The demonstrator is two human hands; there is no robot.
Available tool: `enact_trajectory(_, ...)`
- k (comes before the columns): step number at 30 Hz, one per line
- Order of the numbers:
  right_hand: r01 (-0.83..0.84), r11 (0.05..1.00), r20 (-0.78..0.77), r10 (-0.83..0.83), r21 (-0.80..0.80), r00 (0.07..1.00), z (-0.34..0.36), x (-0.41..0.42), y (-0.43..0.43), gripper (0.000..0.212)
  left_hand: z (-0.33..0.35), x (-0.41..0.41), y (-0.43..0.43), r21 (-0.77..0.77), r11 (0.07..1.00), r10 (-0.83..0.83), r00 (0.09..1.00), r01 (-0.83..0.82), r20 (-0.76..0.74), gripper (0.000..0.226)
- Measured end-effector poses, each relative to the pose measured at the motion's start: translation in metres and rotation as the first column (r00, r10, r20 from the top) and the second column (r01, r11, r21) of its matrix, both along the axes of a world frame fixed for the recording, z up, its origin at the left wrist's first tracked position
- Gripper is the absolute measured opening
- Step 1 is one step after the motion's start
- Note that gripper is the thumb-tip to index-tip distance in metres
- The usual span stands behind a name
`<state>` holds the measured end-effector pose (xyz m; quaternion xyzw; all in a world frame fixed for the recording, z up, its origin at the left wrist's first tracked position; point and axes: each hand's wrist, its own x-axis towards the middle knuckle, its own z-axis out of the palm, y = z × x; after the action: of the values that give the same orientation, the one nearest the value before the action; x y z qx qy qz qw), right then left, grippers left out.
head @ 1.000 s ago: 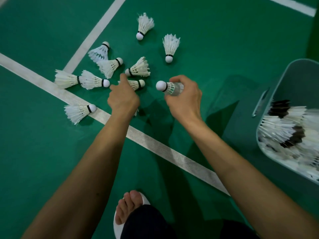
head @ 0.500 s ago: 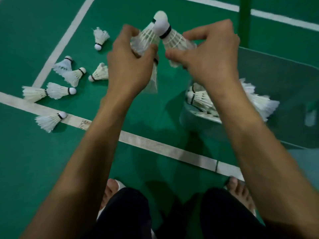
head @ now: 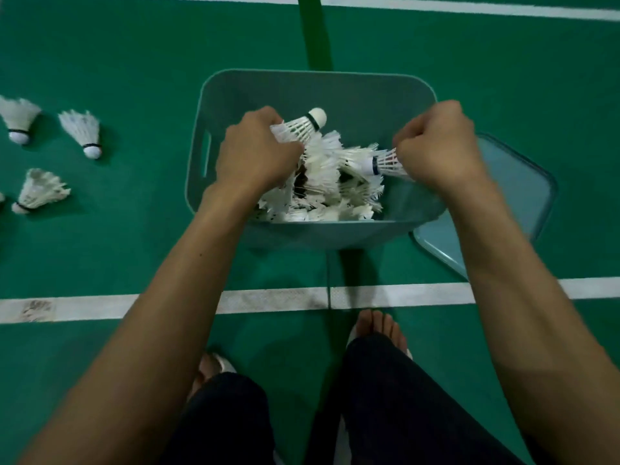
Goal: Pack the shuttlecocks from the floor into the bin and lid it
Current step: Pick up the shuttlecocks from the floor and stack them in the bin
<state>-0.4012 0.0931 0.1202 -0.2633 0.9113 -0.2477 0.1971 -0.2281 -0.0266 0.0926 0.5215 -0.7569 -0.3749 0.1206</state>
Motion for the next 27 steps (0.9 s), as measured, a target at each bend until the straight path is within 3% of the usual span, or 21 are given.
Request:
enact_trajectory(3,0.026,0.999,-0.091,-0.024,0.020,0.996,-0.007,0.005,-0.009,0.027,-0.004,0.001,-0.002,0.046,0.998,0.049,0.999,-0.050,0.014,0.026)
enact_trajectory(8,-0.108,0.994,-0.093,0.110,0.030,0.989,-0.021,0.023,-0.021,0.024,-0.006,0.007,-0.003,0.104,0.993,0.056,0.998,-0.054,-0.008,0.032)
enact_trajectory(17,0.080,0.995,0.278,-0.061,-0.059,0.959,-0.049,0.013,-0.040,0.006,-0.013,-0.030,-0.001,0.364,0.927,0.003,0.971,0.088,-0.240,0.022)
enact_trajectory(20,0.171,0.984,0.502,-0.123,-0.051,0.856,-0.057,0.014,-0.050,0.027,-0.020,-0.034,0.002,0.394,0.912,0.006,0.957,0.113,-0.289,0.024)
enact_trajectory(23,0.179,0.983,0.648,-0.117,-0.030,0.753,-0.059,0.014,-0.056,0.013,-0.026,-0.030,0.004,0.389,0.910,-0.026,0.957,0.142,-0.290,0.026)
enact_trajectory(25,0.150,0.989,0.683,-0.101,-0.012,0.723,-0.060,0.010,-0.056,0.011,-0.030,-0.028,0.004,0.398,0.903,-0.041,0.956,0.160,-0.290,0.026)
enact_trajectory(27,0.058,0.998,0.598,-0.066,0.033,0.798,-0.063,0.008,-0.056,0.008,-0.032,-0.027,0.003,0.394,0.905,-0.053,0.962,0.159,-0.266,0.026)
